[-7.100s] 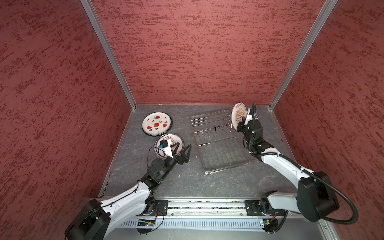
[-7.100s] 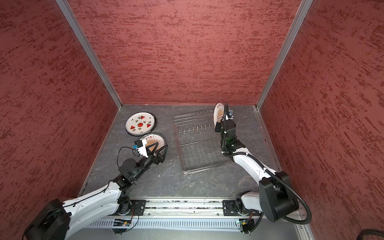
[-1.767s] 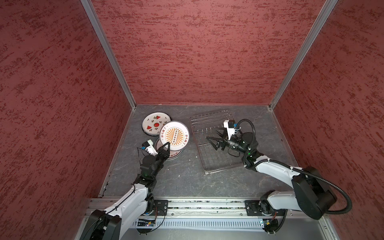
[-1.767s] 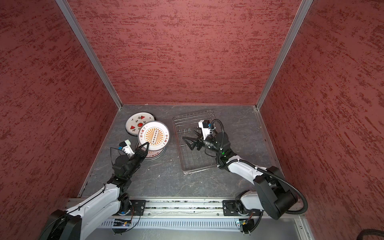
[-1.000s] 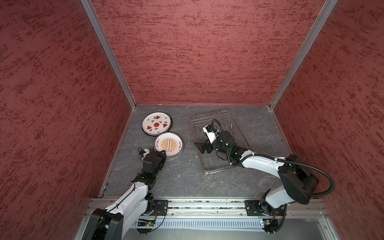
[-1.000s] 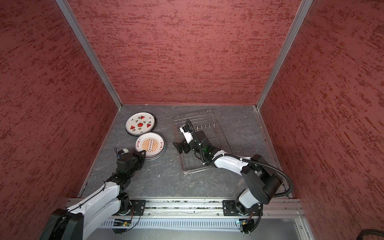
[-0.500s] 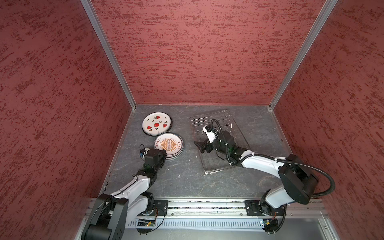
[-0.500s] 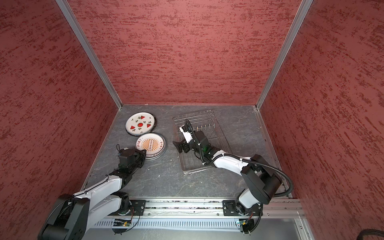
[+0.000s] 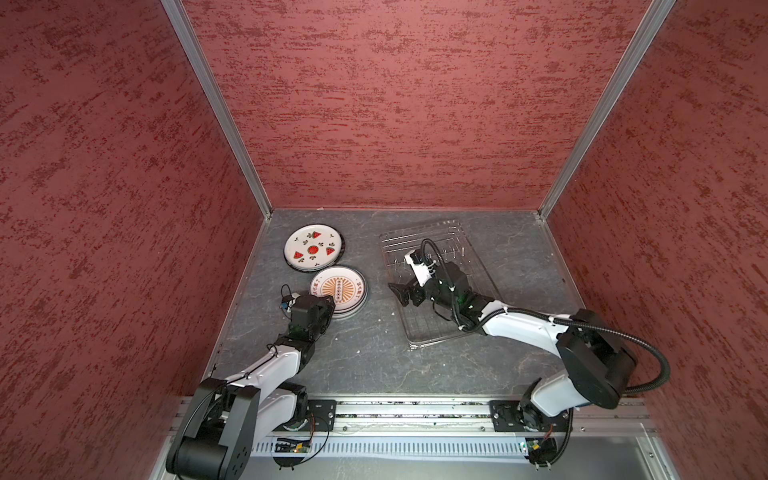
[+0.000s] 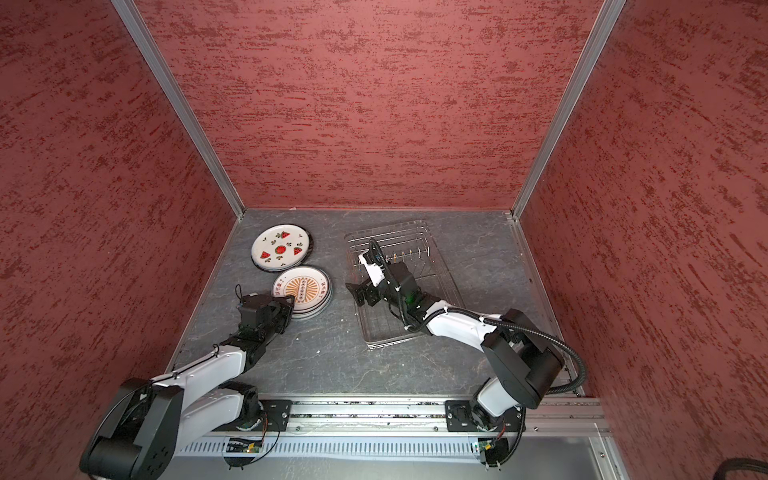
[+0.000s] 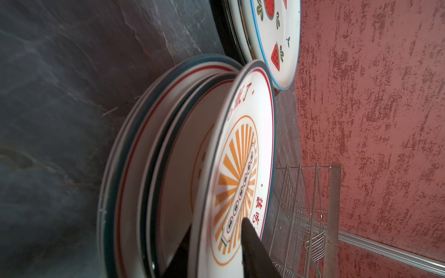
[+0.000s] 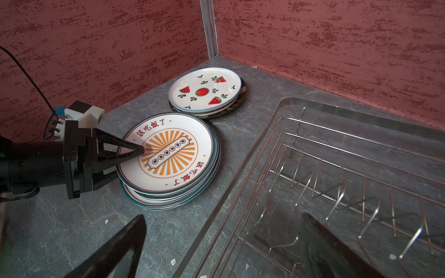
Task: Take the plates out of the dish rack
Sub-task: 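Lower the plate onto the sunburst plate stack with the left gripper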
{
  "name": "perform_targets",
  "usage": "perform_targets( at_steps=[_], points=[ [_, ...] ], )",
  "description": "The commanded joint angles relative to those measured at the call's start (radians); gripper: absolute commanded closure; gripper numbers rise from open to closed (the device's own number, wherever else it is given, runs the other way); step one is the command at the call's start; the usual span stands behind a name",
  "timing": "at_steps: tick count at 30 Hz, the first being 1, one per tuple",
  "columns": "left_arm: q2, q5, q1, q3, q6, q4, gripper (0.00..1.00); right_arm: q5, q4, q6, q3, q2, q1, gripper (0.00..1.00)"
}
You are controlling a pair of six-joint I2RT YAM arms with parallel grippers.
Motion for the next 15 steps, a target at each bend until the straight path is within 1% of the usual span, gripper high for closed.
perform_targets(
  at_steps=[1,3,5,7,11,15],
  points=[
    [-0.041,-0.058,-0.016,0.031,0.031,-0.044,0.51,0.021,0.007,-0.025,0.026,0.004,0.009,0.01],
    [-0.058,-0.104,-0.031,0.06,0.054,-0.125,0.39,0.02,0.009,-0.024,0.027,0.004,0.011,0.01],
    [-0.067,-0.125,-0.038,0.068,0.065,-0.144,0.35,0.02,0.009,-0.024,0.027,0.004,0.012,0.01],
    [-0.067,-0.135,-0.041,0.07,0.066,-0.152,0.34,0.022,0.009,-0.024,0.027,0.003,0.012,0.01],
    [-0.074,-0.234,-0.081,0.095,0.067,-0.217,0.33,0.022,0.005,-0.025,0.029,0.0,0.015,0.01],
    [-0.078,-0.283,-0.104,0.104,0.061,-0.242,0.33,0.026,0.002,-0.029,0.032,-0.001,0.017,0.01]
  ],
)
